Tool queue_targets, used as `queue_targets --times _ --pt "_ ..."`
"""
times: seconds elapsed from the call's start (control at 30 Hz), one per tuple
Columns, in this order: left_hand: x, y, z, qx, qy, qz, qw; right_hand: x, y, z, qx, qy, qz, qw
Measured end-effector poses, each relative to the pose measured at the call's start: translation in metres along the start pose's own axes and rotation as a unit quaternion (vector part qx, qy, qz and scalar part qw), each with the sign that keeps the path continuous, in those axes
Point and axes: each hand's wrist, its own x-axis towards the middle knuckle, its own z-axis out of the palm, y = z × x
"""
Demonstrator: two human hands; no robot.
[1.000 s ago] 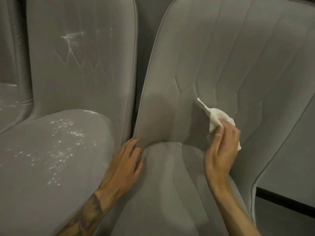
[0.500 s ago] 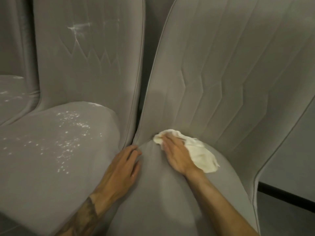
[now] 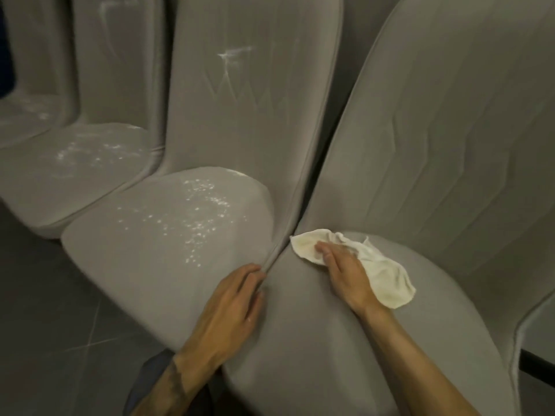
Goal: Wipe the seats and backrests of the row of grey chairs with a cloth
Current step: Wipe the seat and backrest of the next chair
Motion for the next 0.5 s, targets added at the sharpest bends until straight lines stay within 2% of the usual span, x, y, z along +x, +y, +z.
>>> queue_targets --times 0.1,0.2,0.3,0.37,0.43,0.5 --pt "-0.022 -0.012 -0.014 0.011 0.015 -0.015 1.000 -0.011 -0.042 0.026 0.143 0.054 0.021 0.988" --pt "-0.037 -0.029 -0.034 0.046 0.044 -0.010 0.998 -0.009 -0.086 0.040 0.175 0.102 -0.013 0.979" --pt "-0.043 -0.049 -0.053 0.067 0.071 -0.012 0.995 -0.004 -0.136 0.055 0.188 0.118 -0.048 0.974" --pt "-0.044 -0.061 -0.061 0.069 0.083 -0.016 0.994 0.003 -0.160 0.067 0.171 0.062 -0.066 0.981" --pt "-0.045 -0.074 -0.067 0.071 0.095 -0.014 0.993 0.009 -0.170 0.079 0.116 -0.032 -0.072 0.990" --pt "-0.045 -0.087 -0.072 0.076 0.102 -0.015 0.992 0.012 -0.164 0.089 0.038 -0.057 -0.081 0.994"
